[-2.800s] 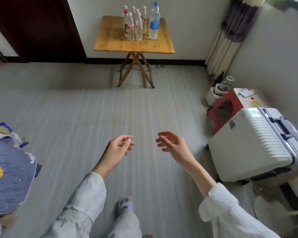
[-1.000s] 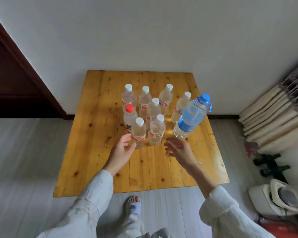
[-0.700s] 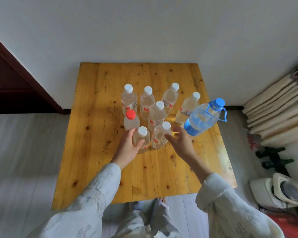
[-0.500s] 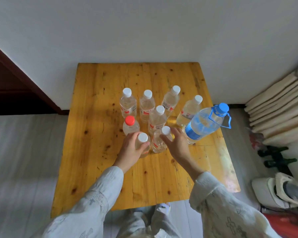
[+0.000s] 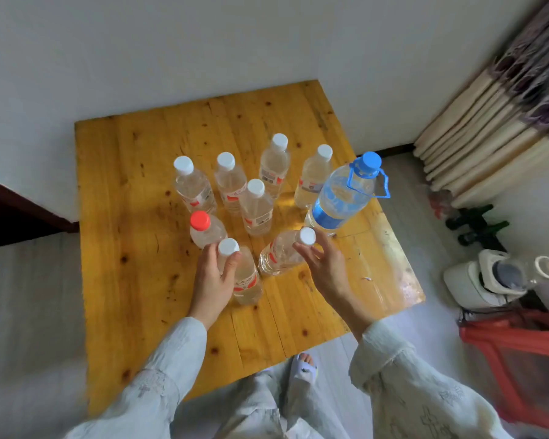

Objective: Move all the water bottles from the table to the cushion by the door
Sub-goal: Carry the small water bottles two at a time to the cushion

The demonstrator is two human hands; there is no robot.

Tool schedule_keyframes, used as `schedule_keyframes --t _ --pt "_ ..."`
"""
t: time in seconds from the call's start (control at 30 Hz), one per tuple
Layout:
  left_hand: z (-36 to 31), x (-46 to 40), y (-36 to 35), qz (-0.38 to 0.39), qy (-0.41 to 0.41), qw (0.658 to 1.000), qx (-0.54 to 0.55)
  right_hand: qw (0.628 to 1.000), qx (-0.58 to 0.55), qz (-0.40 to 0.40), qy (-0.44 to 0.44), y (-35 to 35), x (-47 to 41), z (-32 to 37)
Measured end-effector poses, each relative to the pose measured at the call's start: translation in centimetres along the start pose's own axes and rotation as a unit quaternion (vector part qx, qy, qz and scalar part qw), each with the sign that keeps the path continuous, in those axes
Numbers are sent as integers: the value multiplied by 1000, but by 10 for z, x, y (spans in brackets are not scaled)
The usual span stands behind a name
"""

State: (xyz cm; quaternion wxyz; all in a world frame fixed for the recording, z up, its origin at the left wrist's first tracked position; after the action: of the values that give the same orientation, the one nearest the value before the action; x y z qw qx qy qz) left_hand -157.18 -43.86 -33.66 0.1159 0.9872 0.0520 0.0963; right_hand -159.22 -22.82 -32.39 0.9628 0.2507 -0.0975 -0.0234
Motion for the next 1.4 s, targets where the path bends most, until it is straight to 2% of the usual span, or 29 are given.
schedule_keyframes --t 0.23,0.43,0.53,0.63,0.83,1.0,1.23,1.4 --pt "-37 19 -62 109 -38 993 -8 995 -54 -71 -38 78 57 -22" --pt "-78 72 -157 237 -92 967 10 972 -87 -204 -84 165 163 -76" --pt "-92 127 -217 312 -112 944 9 945 -115 -284 -115 209 237 -109" --pt "-103 197 -268 355 -133 925 19 914 -139 -359 -126 254 321 -137" --pt "-111 368 -363 467 -135 873 34 848 -133 -487 -162 329 518 -180" --pt "-114 528 -444 592 -151 791 21 763 -123 -595 -223 364 688 -219" --pt "-106 758 -536 737 -203 645 -14 590 -147 -745 -273 372 905 -267" --pt "-76 930 -592 818 -194 541 -24 487 -135 -803 -314 376 1049 -306"
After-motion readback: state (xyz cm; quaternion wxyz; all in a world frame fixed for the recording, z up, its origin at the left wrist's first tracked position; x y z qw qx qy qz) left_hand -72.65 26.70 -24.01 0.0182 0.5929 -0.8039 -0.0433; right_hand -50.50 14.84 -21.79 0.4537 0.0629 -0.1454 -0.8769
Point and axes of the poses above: each hand's wrist, its own x-axis away from the middle knuckle, its own y-axis out of the back of the hand, z = x × y, the point moved 8 cm from there along -x, towards the middle knuckle, and after that the axes turned 9 degrees about x, right-handed, at the moved point
